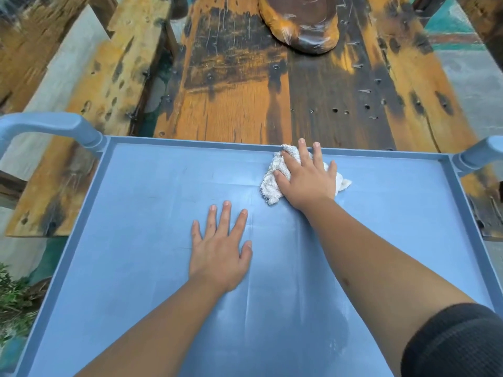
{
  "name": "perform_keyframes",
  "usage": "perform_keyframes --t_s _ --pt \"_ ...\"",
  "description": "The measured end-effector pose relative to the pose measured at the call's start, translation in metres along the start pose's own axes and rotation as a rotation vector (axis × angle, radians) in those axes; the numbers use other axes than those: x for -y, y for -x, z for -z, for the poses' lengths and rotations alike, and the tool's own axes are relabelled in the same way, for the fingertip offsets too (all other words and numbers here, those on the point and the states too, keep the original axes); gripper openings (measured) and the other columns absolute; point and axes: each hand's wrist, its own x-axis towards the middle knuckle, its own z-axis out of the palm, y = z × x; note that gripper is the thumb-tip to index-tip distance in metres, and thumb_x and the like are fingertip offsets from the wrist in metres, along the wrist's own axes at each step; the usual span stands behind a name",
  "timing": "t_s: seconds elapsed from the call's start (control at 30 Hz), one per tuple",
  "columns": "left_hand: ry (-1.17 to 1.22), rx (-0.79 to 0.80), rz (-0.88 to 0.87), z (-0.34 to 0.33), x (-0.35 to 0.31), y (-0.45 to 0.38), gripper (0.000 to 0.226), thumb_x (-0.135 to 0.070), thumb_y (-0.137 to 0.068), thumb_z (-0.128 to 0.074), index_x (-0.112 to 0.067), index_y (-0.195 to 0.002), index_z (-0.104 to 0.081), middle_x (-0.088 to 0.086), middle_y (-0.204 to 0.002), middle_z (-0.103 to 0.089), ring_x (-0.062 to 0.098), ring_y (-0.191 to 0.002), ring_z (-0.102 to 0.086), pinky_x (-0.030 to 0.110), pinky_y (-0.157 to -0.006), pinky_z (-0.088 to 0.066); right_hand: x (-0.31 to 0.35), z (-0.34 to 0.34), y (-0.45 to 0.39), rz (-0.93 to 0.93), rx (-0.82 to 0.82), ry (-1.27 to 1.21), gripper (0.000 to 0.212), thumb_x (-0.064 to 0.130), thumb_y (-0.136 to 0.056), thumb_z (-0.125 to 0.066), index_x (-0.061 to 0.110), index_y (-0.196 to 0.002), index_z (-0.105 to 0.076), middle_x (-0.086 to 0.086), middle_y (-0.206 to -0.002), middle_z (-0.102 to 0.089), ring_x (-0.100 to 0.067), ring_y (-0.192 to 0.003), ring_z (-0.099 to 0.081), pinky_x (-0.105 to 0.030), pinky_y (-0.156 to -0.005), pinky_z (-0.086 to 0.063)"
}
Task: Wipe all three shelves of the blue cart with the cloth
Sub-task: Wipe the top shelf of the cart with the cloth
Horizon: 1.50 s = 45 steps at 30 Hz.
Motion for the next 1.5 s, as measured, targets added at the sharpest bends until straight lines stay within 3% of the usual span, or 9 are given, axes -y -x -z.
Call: perform_keyframes --t_s 0.17,0.27,0.5,0.7,0.93,1.13,1.33,1.4,1.5 --pt "0.017 -0.001 -0.004 0.000 -0.001 0.000 0.065 -0.055 -0.091 -0.015 -0.039 -0.152 -0.003 -0.002 -0.164 0.008 0.024 -0.148 0.013 0.057 -0.114 0.001 -0.010 0.004 0.006 -0.164 -0.038 -0.018 0.061 0.073 -0.082 -0.025 0.048 -0.136 -0.038 0.006 -0.165 0.003 -0.025 -0.149 0.012 -0.068 -0.107 -0.011" --pt "0.021 -0.009 -0.003 -0.001 -0.001 -0.001 0.064 -0.055 -0.091 -0.016 -0.039 -0.152 -0.004 -0.002 -0.164 0.007 0.024 -0.148 0.012 0.057 -0.114 0.001 -0.012 0.005 0.010 -0.290 -0.038 -0.048 0.065 0.071 -0.078 -0.027 0.048 -0.138 -0.036 0.005 -0.165 0.003 -0.027 -0.149 0.009 -0.069 -0.104 -0.015" --pt "0.017 -0.014 -0.005 0.000 -0.002 0.000 0.066 -0.055 -0.090 -0.017 -0.038 -0.152 -0.003 -0.002 -0.164 0.007 0.024 -0.148 0.012 0.058 -0.114 0.000 -0.008 0.005 0.016 -0.298 0.015 -0.028 0.072 0.066 -0.080 -0.025 0.042 -0.147 -0.026 -0.002 -0.164 -0.008 -0.030 -0.148 -0.008 -0.065 -0.104 -0.019" --pt "0.007 -0.019 -0.003 -0.001 -0.003 -0.002 0.066 -0.056 -0.090 -0.016 -0.038 -0.151 -0.001 -0.003 -0.164 0.008 0.024 -0.147 0.013 0.058 -0.113 0.002 -0.010 0.012 0.036 -0.093 0.017 -0.021 0.062 0.061 -0.077 -0.030 0.042 -0.136 -0.037 0.007 -0.156 -0.030 -0.022 -0.144 -0.020 -0.058 -0.101 -0.025" --pt "-0.011 -0.021 -0.011 0.001 -0.006 0.000 0.067 -0.058 -0.088 -0.014 -0.039 -0.152 -0.003 -0.002 -0.164 0.004 0.025 -0.148 0.009 0.059 -0.113 -0.003 0.002 0.004 0.110 0.150 0.005 -0.009 0.060 0.057 -0.078 -0.034 0.038 -0.133 -0.047 0.004 -0.151 -0.039 -0.021 -0.141 -0.029 -0.052 -0.101 -0.028" --pt "-0.018 0.054 0.002 0.007 -0.007 0.001 0.065 -0.057 -0.092 -0.011 -0.037 -0.152 0.003 -0.001 -0.164 0.010 0.027 -0.148 0.011 0.060 -0.114 -0.003 0.009 -0.005 0.191 0.266 0.052 -0.050 0.054 0.047 -0.080 -0.046 0.040 -0.133 -0.052 0.004 -0.150 -0.044 -0.026 -0.139 -0.037 -0.056 -0.104 -0.027" --pt "0.010 0.185 0.009 0.015 -0.006 -0.005 0.063 -0.057 -0.096 -0.014 -0.038 -0.152 0.008 -0.001 -0.162 0.019 0.029 -0.147 0.017 0.063 -0.114 0.003 0.011 -0.005 0.263 0.289 0.076 -0.054 0.069 0.048 -0.081 -0.041 0.035 -0.148 -0.029 -0.004 -0.151 -0.042 -0.030 -0.136 -0.041 -0.059 -0.100 -0.033" --pt "0.014 0.210 0.044 0.016 -0.009 -0.005 0.062 -0.058 -0.096 -0.014 -0.040 -0.152 0.007 -0.002 -0.162 0.021 0.029 -0.147 0.020 0.064 -0.113 0.005 0.010 -0.004 0.283 0.302 0.075 -0.053 0.072 0.050 -0.080 -0.043 0.028 -0.148 -0.031 -0.004 -0.151 -0.043 -0.031 -0.135 -0.042 -0.059 -0.099 -0.034" --pt "0.074 0.088 0.091 0.013 -0.020 0.007 0.059 -0.051 -0.098 -0.021 -0.037 -0.153 -0.005 0.002 -0.164 0.010 0.031 -0.148 0.012 0.065 -0.112 0.002 0.005 -0.005 0.310 0.346 0.077 -0.049 0.068 0.051 -0.079 -0.048 0.030 -0.143 -0.040 -0.003 -0.150 -0.044 -0.032 -0.134 -0.043 -0.059 -0.098 -0.035"
